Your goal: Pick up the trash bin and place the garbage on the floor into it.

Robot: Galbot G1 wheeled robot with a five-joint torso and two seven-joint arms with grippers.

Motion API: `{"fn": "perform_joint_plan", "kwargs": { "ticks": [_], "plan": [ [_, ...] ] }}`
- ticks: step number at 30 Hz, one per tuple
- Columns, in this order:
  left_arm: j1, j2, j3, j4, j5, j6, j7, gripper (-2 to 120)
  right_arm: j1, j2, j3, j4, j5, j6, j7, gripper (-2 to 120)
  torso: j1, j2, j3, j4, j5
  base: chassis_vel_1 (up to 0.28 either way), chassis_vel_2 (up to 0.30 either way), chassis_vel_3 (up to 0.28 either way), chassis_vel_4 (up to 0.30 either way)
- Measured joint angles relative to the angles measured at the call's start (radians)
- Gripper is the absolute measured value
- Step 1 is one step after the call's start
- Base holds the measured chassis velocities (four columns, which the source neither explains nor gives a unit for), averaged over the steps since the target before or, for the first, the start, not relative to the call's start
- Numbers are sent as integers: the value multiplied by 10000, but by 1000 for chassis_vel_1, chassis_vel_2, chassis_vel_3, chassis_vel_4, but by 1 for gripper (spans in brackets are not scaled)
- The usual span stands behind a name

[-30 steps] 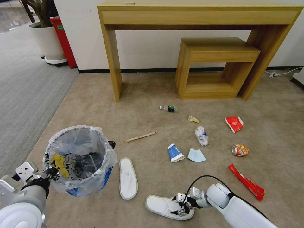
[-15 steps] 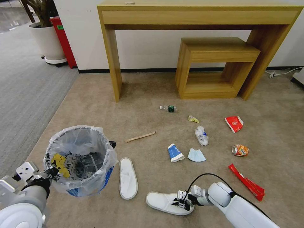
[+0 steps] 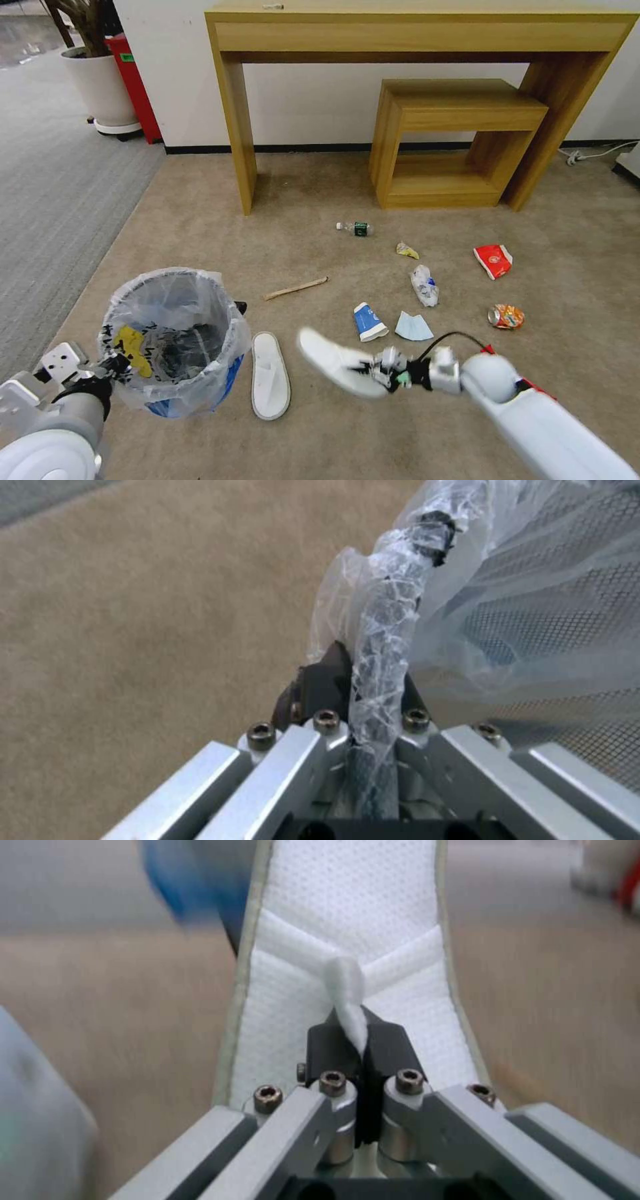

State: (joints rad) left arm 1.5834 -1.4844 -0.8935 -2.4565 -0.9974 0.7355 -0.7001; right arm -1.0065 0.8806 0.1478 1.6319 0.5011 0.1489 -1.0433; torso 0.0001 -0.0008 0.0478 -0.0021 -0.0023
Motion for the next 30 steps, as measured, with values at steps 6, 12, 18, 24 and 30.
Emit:
{"fn": "perform_joint_plan", "kwargs": {
  "ticks": [6, 12, 18, 24, 30],
  "plan": [
    [9, 12, 259, 90, -26, 0, 0, 1, 293, 25, -71, 822, 2912, 69, -989, 0, 0, 1, 0, -2, 1, 0, 0, 0, 0],
    [66, -7, 436, 118, 8, 0, 59, 1, 944, 541, -772, 1013, 4424, 143, -1005, 0, 0, 0, 0, 0, 1, 0, 0, 0, 0],
    [121, -8, 509, -4, -26, 0, 150, 1, 1876, 1446, -2840, 621, 4874, 1005, 910, 0, 0, 0, 0, 0, 3, 0, 0, 0, 0],
    [123, -59, 604, -82, -20, 0, 166, 1, 2919, 2184, -4291, 280, 4808, 1165, 1305, 0, 0, 0, 0, 1, -1, 0, 0, 0, 0],
    [170, -89, 577, -160, -15, 0, 194, 1, 3784, 3168, -5305, 30, 4856, 1236, 1663, 0, 0, 0, 1, 1, 0, 0, 0, 0, 0]
  ]
}}
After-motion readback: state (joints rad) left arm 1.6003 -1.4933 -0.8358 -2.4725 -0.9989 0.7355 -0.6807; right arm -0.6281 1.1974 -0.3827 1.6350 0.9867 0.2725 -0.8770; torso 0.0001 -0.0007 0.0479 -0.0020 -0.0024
